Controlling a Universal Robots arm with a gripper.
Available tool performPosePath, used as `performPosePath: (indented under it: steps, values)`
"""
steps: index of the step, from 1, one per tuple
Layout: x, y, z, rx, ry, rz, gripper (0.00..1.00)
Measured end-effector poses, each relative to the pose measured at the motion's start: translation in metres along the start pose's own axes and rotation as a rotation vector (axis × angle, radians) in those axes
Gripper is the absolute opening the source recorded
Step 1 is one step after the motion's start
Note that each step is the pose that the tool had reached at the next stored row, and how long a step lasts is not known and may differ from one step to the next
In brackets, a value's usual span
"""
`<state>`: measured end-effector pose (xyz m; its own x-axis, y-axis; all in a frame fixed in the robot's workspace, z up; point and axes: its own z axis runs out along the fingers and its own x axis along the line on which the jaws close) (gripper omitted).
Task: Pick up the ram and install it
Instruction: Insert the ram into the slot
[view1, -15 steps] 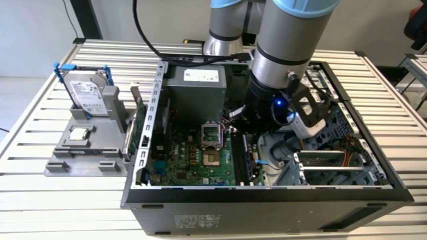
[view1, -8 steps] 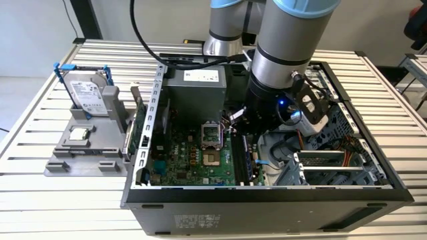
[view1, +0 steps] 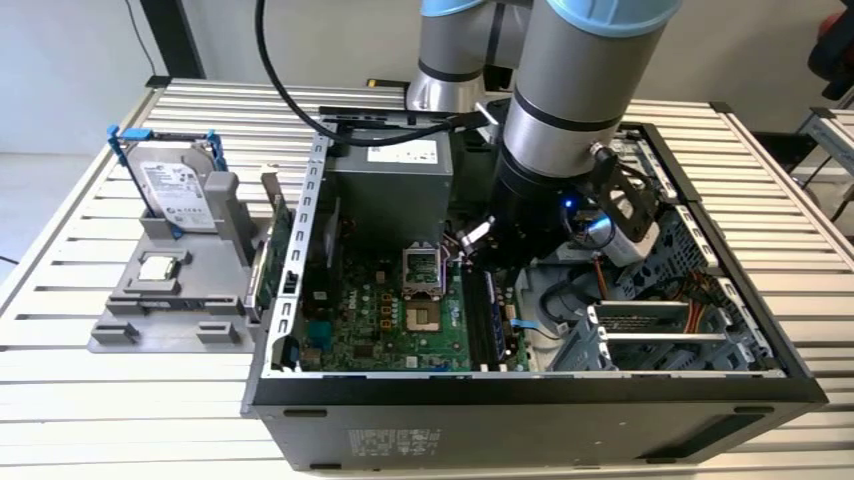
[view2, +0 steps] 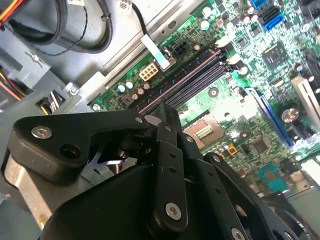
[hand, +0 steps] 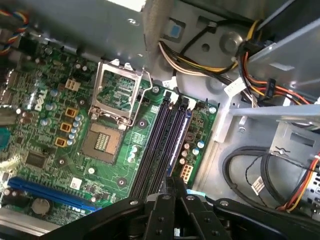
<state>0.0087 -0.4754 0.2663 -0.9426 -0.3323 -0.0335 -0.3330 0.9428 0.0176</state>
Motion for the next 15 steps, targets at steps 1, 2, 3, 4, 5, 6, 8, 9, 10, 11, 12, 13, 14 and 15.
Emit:
performPosePath:
  steps: [1, 2, 3, 4, 5, 6, 8, 9, 10, 11, 12, 13, 14, 15]
  values:
    - [0.0000, 0.0000, 0.0000, -0.0005, 0.0002, -0.014, 0.00]
    - [0.0000, 0.0000, 0.0000, -0.0009, 0.0004, -0.027, 0.00]
    - [0.0000, 0.0000, 0.0000, -0.0013, 0.0007, -0.039, 0.00]
    - [0.0000, 0.0000, 0.0000, -0.0017, 0.0009, -0.051, 0.00]
    - [0.0000, 0.0000, 0.0000, -0.0022, 0.0011, -0.064, 0.00]
    - [0.0000, 0.0000, 0.0000, -0.0025, 0.0013, -0.076, 0.00]
    - [0.0000, 0.0000, 0.0000, -0.0034, 0.0018, -0.101, 0.00]
    - [0.0000, 0.0000, 0.0000, -0.0038, 0.0020, -0.113, 0.00]
    - [0.0000, 0.0000, 0.0000, -0.0042, 0.0022, -0.126, 0.00]
    - [0.0000, 0.0000, 0.0000, -0.0046, 0.0024, -0.137, 0.00]
    - [0.0000, 0.0000, 0.0000, -0.0050, 0.0026, -0.148, 0.00]
    - [0.0000, 0.0000, 0.0000, -0.0054, 0.0028, -0.159, 0.00]
    - [0.0000, 0.0000, 0.0000, -0.0057, 0.0030, -0.170, 0.00]
    - [0.0000, 0.0000, 0.0000, -0.0060, 0.0033, -0.181, 0.00]
